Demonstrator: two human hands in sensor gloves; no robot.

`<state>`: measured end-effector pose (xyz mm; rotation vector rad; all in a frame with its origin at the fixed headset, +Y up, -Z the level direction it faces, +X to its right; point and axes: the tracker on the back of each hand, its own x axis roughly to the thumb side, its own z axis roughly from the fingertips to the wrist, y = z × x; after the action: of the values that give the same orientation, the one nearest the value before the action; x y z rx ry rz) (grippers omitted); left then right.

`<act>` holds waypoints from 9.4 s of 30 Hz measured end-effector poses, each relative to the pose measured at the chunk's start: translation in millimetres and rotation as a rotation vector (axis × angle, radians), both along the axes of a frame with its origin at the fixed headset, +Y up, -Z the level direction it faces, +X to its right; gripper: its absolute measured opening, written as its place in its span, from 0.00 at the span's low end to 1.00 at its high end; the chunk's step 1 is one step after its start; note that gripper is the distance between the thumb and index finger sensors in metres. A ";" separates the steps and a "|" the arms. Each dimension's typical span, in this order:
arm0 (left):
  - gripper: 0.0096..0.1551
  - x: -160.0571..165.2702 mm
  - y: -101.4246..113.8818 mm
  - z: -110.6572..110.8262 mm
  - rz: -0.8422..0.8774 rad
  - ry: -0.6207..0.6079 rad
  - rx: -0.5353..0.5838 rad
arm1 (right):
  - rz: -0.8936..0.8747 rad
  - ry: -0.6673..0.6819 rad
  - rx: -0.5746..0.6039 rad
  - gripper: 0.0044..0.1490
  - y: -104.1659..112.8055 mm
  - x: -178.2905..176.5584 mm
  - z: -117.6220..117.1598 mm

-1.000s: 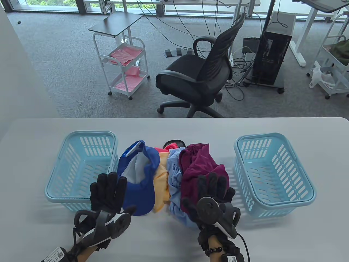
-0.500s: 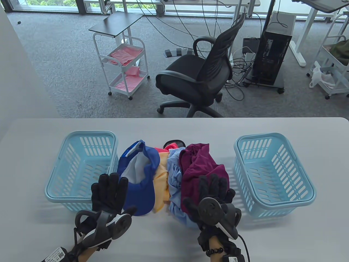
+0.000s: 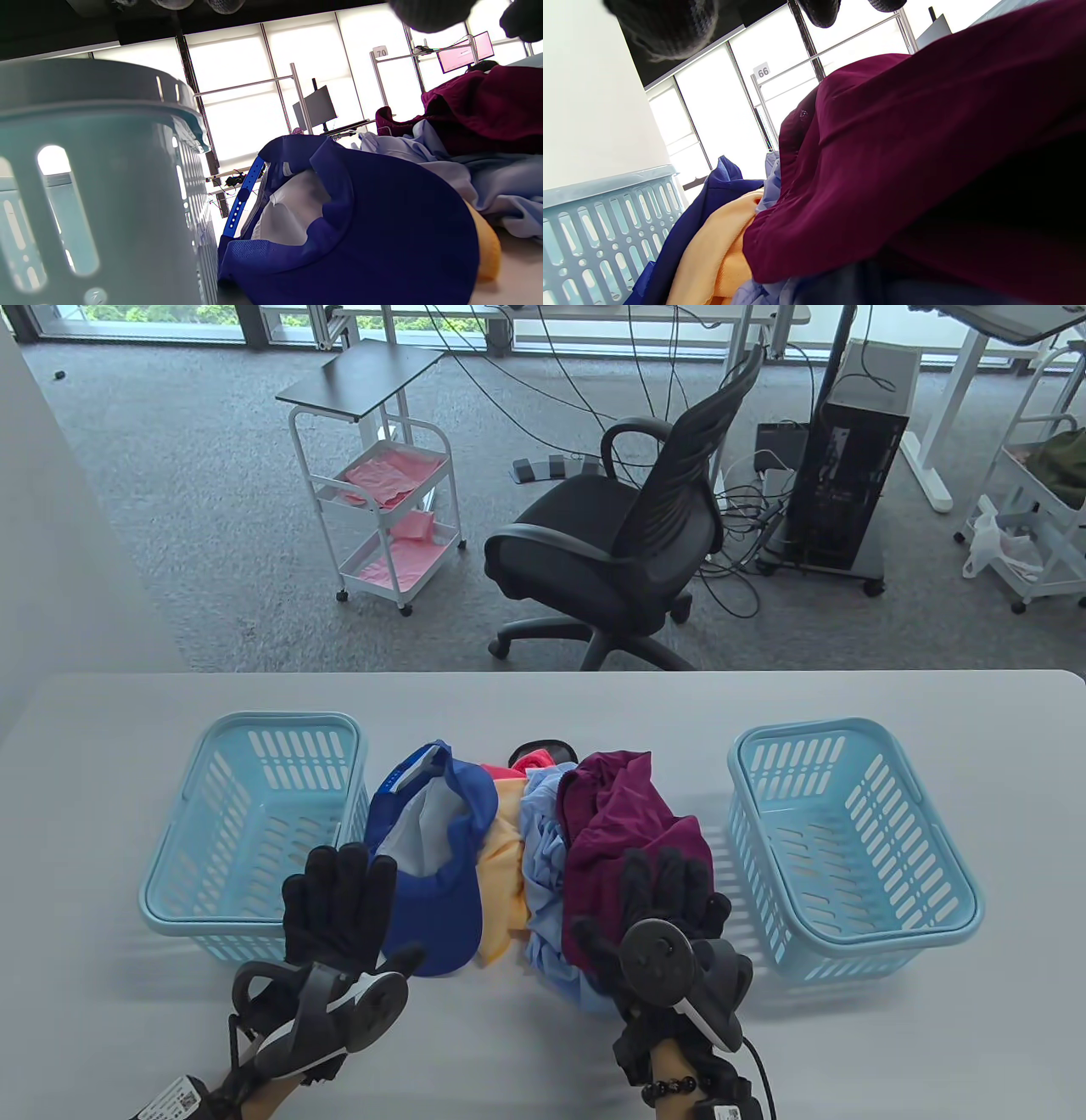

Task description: Sort apparel and towels into hand baskets

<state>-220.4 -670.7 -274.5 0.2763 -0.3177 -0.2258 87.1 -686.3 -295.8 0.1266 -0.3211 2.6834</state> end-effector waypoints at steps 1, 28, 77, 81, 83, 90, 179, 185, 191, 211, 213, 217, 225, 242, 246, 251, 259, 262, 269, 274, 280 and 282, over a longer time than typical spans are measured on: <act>0.59 0.0 0.4 0.3 0.002 0.000 0.001 | 0.000 0.000 0.000 0.59 0.1 0.1 0.1; 0.58 -1.2 3.3 0.4 0.023 -0.015 0.011 | 0.154 -0.133 -0.643 0.80 -7.3 -0.8 -108.2; 0.57 -1.5 5.0 1.1 0.016 0.004 0.021 | 0.288 -0.410 -0.106 0.39 159.5 130.1 -86.2; 0.57 -1.5 5.8 1.2 0.014 0.009 0.023 | 0.289 -0.461 -0.176 0.39 131.8 156.7 -101.3; 0.57 -1.4 5.9 1.1 0.012 0.009 0.022 | 0.298 -0.475 -0.209 0.40 120.4 165.3 -108.1; 0.58 -1.3 6.3 1.0 0.007 0.013 0.022 | 0.168 -0.459 -0.311 0.49 92.6 184.3 -118.1; 0.57 -2.8 9.2 1.1 0.020 0.018 0.021 | 0.199 -0.087 -0.143 0.49 -15.6 -8.4 -85.4; 0.57 -3.4 9.5 1.5 0.019 0.018 0.032 | 0.033 -0.063 -0.087 0.49 33.5 -3.3 -73.1; 0.58 -3.2 9.6 2.2 0.017 0.016 0.036 | 0.040 -0.053 -0.009 0.48 88.8 2.0 -62.9; 0.57 -2.1 9.7 2.6 0.003 0.023 0.033 | 0.249 -0.379 -0.006 0.47 158.0 153.8 -62.8; 0.57 -1.8 9.8 2.6 0.000 0.024 0.033 | 0.259 -0.399 -0.044 0.47 147.0 164.3 -68.2; 0.57 -1.2 10.4 3.2 -0.002 0.023 0.037 | 0.297 -0.411 -0.118 0.45 126.9 176.2 -79.0; 0.57 -0.1 10.2 4.1 -0.004 0.019 0.041 | 0.376 -0.378 -0.278 0.44 96.7 179.2 -100.9; 0.58 0.4 9.5 4.2 -0.008 0.023 0.030 | 0.393 -0.329 -0.549 0.44 50.6 185.2 -138.6; 0.57 0.5 9.4 4.1 -0.010 0.024 0.028 | 0.381 -0.309 -0.609 0.45 41.2 187.5 -143.6; 0.57 0.3 9.2 3.3 -0.012 0.031 0.022 | 0.358 -0.274 -0.703 0.45 30.3 190.6 -150.9; 0.57 -0.1 9.8 2.3 -0.014 0.041 0.016 | 0.299 -0.207 -0.846 0.50 16.1 194.3 -158.4; 0.57 -0.5 10.2 1.8 -0.013 0.044 0.016 | 0.259 -0.180 -0.897 0.54 21.8 196.3 -155.9; 0.57 -0.6 10.6 1.1 -0.011 0.044 0.015 | 0.220 -0.179 -0.783 0.54 63.0 198.9 -140.8; 0.57 -3.0 12.6 0.1 -0.004 0.054 0.023 | 0.201 -0.180 -0.601 0.50 95.0 189.0 -123.5; 0.57 -8.9 15.5 -3.2 0.014 0.078 0.023 | 0.119 -0.178 -0.294 0.44 132.3 143.0 -95.3; 0.57 -11.0 16.0 -4.6 0.018 0.086 0.023 | 0.082 -0.144 -0.237 0.43 138.9 119.8 -87.3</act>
<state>-231.4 -654.7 -279.0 0.2909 -0.2280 -0.2230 206.9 -547.3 -383.1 -0.1285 -0.0402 2.7936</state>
